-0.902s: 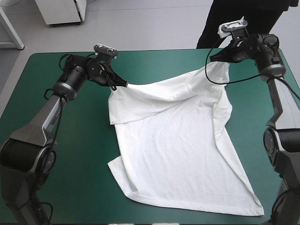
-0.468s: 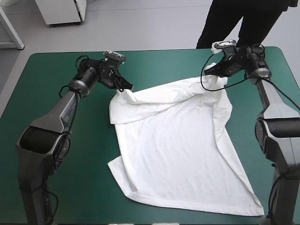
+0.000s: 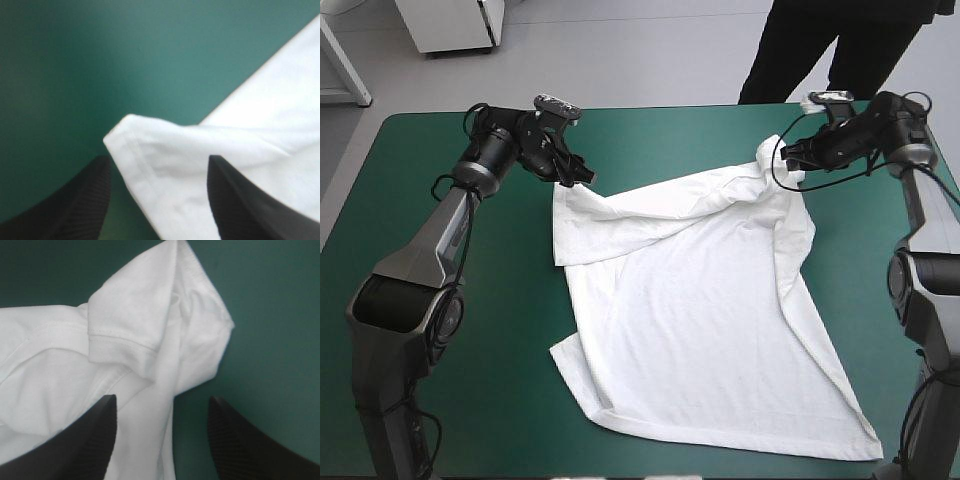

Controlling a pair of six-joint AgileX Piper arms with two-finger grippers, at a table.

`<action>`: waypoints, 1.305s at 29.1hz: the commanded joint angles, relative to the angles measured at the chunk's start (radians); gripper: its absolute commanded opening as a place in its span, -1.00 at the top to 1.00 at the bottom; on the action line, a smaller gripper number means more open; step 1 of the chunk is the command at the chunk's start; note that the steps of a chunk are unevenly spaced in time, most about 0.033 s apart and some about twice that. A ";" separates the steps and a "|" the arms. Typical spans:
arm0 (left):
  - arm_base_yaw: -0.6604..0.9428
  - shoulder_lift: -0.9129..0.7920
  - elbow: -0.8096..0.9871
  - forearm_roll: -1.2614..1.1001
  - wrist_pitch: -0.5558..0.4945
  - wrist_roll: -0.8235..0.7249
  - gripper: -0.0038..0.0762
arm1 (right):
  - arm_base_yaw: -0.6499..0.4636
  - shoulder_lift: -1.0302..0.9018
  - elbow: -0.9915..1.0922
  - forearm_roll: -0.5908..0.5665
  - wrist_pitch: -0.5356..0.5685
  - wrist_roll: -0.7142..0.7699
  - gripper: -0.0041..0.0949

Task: Fold the cloth

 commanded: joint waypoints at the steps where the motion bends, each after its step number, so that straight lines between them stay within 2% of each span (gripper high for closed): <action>1: 0.002 -0.122 -0.036 -0.016 0.128 -0.002 -0.29 | -0.046 -0.151 -0.015 0.059 0.020 -0.015 -0.31; 5: 0.002 -0.202 0.003 -0.081 0.256 -0.038 -0.29 | -0.057 -0.288 0.098 0.052 0.037 -0.017 -0.31; 10: -0.011 -0.361 0.158 -0.104 0.256 -0.036 -0.29 | -0.057 -0.539 0.394 0.043 0.017 -0.014 -0.30; 15: -0.021 -0.530 0.419 -0.148 0.248 -0.029 -0.29 | -0.049 -0.813 0.734 0.010 -0.071 0.020 -0.31; 18: -0.084 -0.620 0.579 -0.140 0.237 -0.029 -0.29 | -0.032 -0.964 0.915 -0.004 -0.097 0.039 -0.28; 21: -0.169 -0.672 0.721 -0.106 0.241 -0.022 -0.29 | 0.017 -1.075 1.037 -0.071 -0.100 0.081 -0.20; 24: -0.221 -0.682 0.833 -0.096 0.243 -0.024 -0.29 | 0.080 -1.130 1.088 -0.137 -0.050 0.127 -0.18; 27: -0.229 -0.682 0.898 -0.099 0.185 -0.024 -0.29 | 0.126 -1.134 1.100 -0.179 0.028 0.166 -0.18; 38: -0.229 -0.614 0.975 -0.108 0.001 0.034 -0.29 | 0.145 -1.135 1.100 -0.183 0.024 0.175 -0.17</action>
